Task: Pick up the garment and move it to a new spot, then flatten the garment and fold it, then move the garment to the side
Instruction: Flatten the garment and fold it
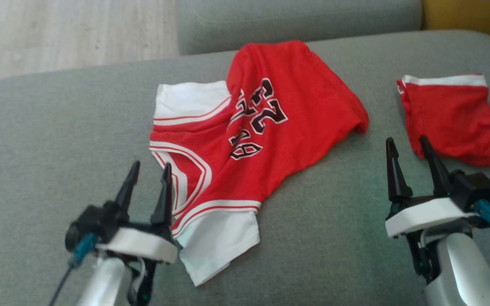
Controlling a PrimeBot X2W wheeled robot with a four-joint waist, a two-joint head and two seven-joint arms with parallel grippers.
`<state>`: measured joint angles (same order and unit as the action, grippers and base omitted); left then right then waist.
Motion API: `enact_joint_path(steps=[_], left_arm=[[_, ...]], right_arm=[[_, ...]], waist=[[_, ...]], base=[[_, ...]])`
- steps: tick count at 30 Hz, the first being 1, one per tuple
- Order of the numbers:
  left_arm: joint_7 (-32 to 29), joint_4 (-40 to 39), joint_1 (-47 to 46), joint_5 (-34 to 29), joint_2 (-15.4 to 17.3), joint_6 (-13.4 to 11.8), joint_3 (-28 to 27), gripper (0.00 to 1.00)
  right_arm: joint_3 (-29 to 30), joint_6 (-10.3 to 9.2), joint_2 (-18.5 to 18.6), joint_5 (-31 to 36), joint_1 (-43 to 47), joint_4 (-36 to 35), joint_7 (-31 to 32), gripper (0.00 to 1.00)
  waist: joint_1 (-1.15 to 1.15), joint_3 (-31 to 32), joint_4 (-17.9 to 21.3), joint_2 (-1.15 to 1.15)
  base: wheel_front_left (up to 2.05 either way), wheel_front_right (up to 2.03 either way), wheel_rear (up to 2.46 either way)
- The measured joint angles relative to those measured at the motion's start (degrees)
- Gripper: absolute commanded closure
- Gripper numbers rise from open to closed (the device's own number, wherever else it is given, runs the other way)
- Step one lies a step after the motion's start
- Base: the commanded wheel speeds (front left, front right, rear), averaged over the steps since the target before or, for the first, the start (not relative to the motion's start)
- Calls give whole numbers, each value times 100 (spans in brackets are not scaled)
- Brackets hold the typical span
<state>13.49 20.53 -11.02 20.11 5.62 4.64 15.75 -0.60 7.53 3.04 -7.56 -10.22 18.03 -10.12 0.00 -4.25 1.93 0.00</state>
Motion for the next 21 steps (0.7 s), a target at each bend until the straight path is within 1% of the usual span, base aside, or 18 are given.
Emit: enact_joint_path(steps=[5, 7, 10, 11, 12, 15, 17, 18, 19, 21], left_arm=[[-508, 163, -671, -3, 318, 82, 13, 0], [-661, 196, -1095, -83, 546, 151, 110, 0], [-1076, 445, -1780, -87, 866, 241, 252, 0], [-1296, 569, -1979, -12, 938, 249, 277, 0], [-1798, 859, -2308, 237, 1069, 253, 348, 0], [-2603, 1240, -2681, 672, 1296, 293, 593, 0], [-3078, 1444, -2881, 1044, 1391, 293, 676, 0], [-3298, 1527, -2966, 1178, 1448, 293, 748, 0], [-3298, 1527, -2966, 1178, 1448, 293, 748, 0], [-3640, 1675, -3111, 1380, 1568, 293, 879, 0]], right_arm=[[-13, 0, -1, -67, -38, -252, 14, 0], [-25, 0, -1, -115, -104, -341, 41, 0], [-65, 0, -1, -176, -232, -401, 48, 0], [-75, 0, -1, -211, -262, -414, 47, 0], [-108, 0, -1, -261, -325, -425, 25, 0], [-182, 0, -1, -323, -410, -425, -26, 0], [-240, 0, -1, -366, -483, -423, -70, 0], [-266, 0, -1, -382, -519, -421, -77, 0], [-266, 0, -1, -382, -519, -421, -77, 0], [-311, 0, -1, -423, -593, -413, -107, 0]], waist=[[1, -301, 140, 0], [1, -442, 191, 0], [1, -654, 280, 0], [1, -723, 313, 0], [2, -851, 381, 0], [1, -1017, 500, 0], [2, -1115, 583, 0], [2, -1157, 624, 0], [2, -1157, 624, 0], [1, -1232, 710, 0]], base=[[0, 0, 0], [0, 0, 0], [0, 0, 0], [0, 0, 0], [0, 0, 0], [0, 0, 0], [0, 0, 0], [0, 0, 0], [0, 0, 0], [0, 0, 0]])
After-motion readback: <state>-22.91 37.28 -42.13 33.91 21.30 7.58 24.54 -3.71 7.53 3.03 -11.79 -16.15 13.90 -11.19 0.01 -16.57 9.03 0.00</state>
